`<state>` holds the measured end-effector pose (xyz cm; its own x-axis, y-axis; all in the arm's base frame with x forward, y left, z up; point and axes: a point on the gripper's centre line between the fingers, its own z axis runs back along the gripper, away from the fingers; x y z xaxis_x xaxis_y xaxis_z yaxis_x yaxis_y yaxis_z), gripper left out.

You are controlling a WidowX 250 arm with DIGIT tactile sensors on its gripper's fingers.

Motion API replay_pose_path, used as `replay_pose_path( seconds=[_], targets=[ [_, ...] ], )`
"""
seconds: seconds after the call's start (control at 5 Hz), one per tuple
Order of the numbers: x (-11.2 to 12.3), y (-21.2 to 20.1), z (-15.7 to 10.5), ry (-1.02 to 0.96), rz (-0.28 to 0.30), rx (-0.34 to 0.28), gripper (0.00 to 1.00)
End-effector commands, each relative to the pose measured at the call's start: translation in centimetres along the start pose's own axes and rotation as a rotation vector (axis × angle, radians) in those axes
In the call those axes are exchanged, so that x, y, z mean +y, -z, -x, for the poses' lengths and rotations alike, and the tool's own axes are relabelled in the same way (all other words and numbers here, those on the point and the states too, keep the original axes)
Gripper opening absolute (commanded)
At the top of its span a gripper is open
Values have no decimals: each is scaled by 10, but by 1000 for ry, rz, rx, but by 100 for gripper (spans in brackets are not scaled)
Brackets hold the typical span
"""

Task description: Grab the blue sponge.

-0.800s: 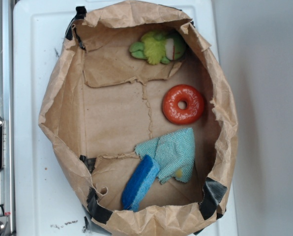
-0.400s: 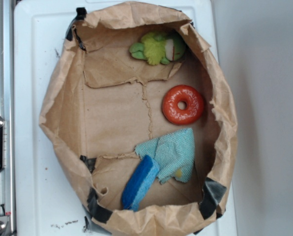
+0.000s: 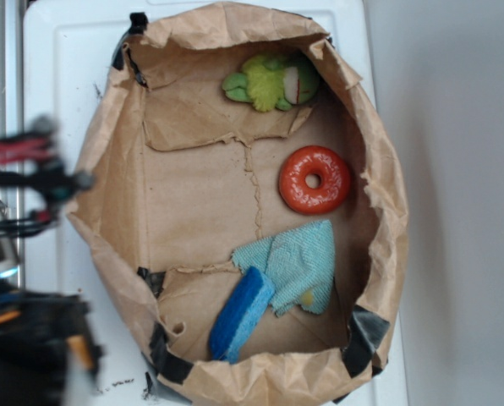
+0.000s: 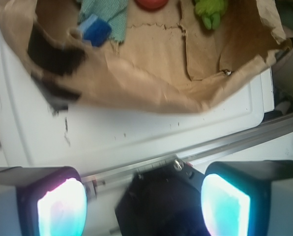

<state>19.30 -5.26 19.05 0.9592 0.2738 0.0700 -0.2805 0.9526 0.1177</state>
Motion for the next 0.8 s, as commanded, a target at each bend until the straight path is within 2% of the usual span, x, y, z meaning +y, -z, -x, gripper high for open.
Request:
replay_pose_path(
  seconds=[0.0, 0.2, 0.4, 0.6],
  targets=[
    [11, 30, -61, -469, 222, 9, 100],
    [17, 55, -87, -681, 190, 8, 100],
    [41, 74, -101, -740, 190, 31, 100],
    [41, 83, -103, -689, 208, 32, 100]
  ],
)
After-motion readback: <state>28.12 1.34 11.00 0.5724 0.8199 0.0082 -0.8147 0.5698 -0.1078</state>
